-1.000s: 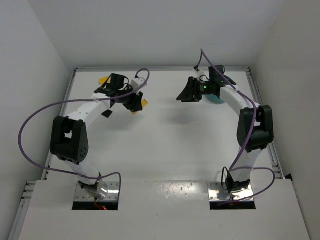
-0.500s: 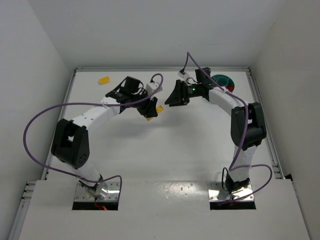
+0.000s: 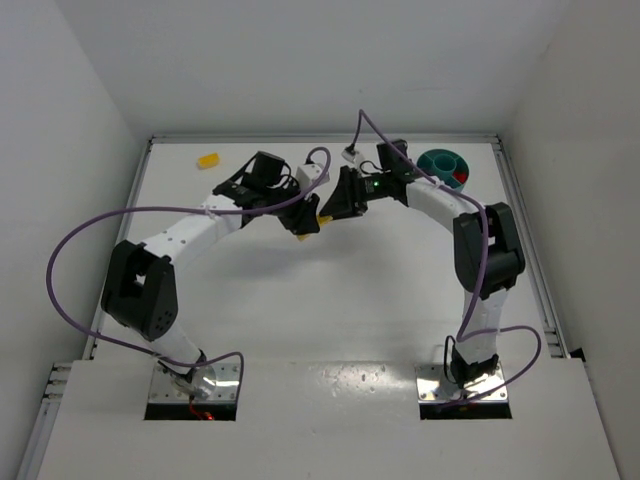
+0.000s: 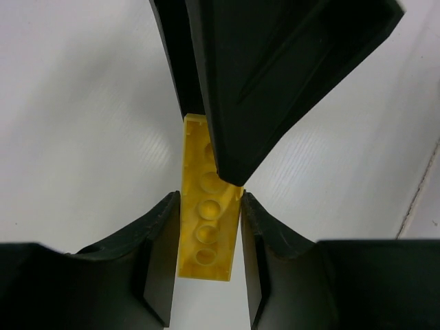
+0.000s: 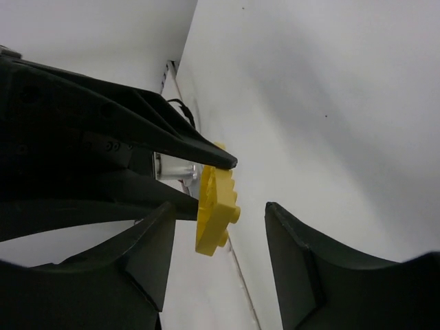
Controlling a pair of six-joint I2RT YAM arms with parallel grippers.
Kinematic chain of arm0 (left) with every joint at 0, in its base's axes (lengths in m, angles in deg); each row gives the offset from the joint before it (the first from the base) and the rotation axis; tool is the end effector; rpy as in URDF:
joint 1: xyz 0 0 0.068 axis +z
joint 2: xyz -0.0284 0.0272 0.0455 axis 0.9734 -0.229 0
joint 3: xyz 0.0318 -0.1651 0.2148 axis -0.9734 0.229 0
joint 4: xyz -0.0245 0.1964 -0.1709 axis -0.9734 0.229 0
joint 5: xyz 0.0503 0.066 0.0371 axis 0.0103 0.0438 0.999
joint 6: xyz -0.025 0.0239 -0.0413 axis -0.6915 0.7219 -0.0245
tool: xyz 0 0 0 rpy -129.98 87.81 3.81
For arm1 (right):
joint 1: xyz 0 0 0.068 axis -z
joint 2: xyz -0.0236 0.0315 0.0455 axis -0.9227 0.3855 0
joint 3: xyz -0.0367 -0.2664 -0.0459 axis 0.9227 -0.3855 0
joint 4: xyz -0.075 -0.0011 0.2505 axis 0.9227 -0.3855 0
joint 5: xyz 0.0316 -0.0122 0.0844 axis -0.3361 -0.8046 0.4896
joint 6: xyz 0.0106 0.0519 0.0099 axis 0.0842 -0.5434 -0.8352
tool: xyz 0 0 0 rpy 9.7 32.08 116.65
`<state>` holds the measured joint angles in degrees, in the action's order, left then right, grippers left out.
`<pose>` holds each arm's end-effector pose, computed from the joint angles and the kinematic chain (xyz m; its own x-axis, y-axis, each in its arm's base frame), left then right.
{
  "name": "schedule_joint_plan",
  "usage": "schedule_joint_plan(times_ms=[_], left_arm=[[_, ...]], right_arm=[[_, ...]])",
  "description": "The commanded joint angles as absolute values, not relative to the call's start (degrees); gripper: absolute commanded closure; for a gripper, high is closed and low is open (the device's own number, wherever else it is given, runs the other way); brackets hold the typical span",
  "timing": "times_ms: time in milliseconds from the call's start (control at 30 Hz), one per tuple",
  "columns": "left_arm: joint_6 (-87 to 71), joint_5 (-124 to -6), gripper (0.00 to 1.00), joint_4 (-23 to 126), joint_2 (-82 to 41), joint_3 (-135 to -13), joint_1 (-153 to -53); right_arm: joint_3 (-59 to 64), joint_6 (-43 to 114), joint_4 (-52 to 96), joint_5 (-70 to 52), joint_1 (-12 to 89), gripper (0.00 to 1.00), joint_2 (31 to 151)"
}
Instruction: Sort the legos into containers by color
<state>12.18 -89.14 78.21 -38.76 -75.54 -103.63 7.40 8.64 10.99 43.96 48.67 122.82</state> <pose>0.3132 -0.1798 0.2789 -0.5082 0.3951 -0.7652 0.8063 0.5305 -0.2616 0.3951 0.1661 0.2131 -0.9621 -0.0393 -0.2699 -0.2668 0.3413 0.9013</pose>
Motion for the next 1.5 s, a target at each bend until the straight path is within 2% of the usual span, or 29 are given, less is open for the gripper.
schedule_joint_plan(times_ms=[0, 100, 133, 233, 333, 367, 400, 467, 500, 533, 667, 700, 733, 900, 967, 1067, 1467], left_arm=[[12.5, -89.2, 0.88, 77.1, -36.8, -78.4, -104.3], [13.1, -89.2, 0.88, 77.1, -37.4, -78.9, -105.0], [13.1, -88.7, 0.88, 77.1, -37.4, -78.9, -105.0], [13.6, -87.5, 0.88, 77.1, -36.9, -77.7, -106.1], [14.2, -86.4, 0.69, 77.7, -36.2, -77.1, -106.1], [14.2, -86.4, 0.59, 77.7, -35.5, -77.1, -106.1], [14.2, -86.4, 0.43, 77.7, -34.7, -77.1, -106.1], [15.4, -87.6, 0.34, 78.9, -33.5, -76.6, -105.2], [15.4, -88.3, 0.25, 78.9, -31.9, -76.6, -104.0], [15.4, -88.9, 0.22, 78.9, -31.1, -76.6, -103.3], [14.9, -86.4, 0.14, 78.9, -27.0, -77.1, -100.3], [14.4, -85.7, 0.1, 78.9, -26.4, -77.1, -99.5], [13.2, -84.8, 0.0, 78.9, -26.4, -77.1, -98.0], [10.9, -76.6, 0.0, 78.9, -26.9, -77.1, -94.4], [10.2, -77.4, 0.0, 79.4, -27.6, -77.1, -92.4], [8.4, -79.4, 0.0, 78.0, -27.6, -75.9, -90.7], [6.6, -81.0, 0.0, 76.9, -31.6, -77.1, -90.1]], right_arm=[[6.4, 8.6, 14.3, 46.2, 47.5, 0.46, 121.5], [6.4, 8.6, 14.3, 46.2, 47.5, 0.63, 121.0], [6.4, 8.6, 14.3, 46.2, 47.5, 0.76, 121.0], [7.5, 9.2, 13.7, 45.6, 47.5, 0.89, 121.0], [8.2, 11.0, 12.2, 44.9, 47.5, 0.92, 121.0], [8.2, 11.8, 11.4, 43.7, 48.2, 0.94, 121.0], [9.4, 12.7, 9.2, 43.1, 48.9, 0.94, 121.0], [11.3, 18.5, 4.6, 38.3, 49.6, 0.94, 121.0], [13.8, 21.2, -0.9, 35.4, 50.4, 0.94, 121.0], [14.7, 24.8, -2.7, 29.6, 50.9, 0.94, 121.0], [18.6, 27.5, -6.7, 21.1, 55.5, 0.95, 119.8], [21.1, 28.3, -7.7, 19.3, 56.5, 0.95, 119.8], [22.5, 29.2, -9.8, 14.9, 58.5, 0.95, 119.8], [39.4, 36.0, -17.3, -4.1, 63.7, 0.95, 124.4], [45.7, 39.4, -19.8, -8.4, 65.6, 0.95, 126.5], [48.1, 42.6, -19.8, -16.4, 67.1, 0.95, 126.5], [54.0, 45.4, -19.7, -18.7, 71.5, 0.95, 132.7]])
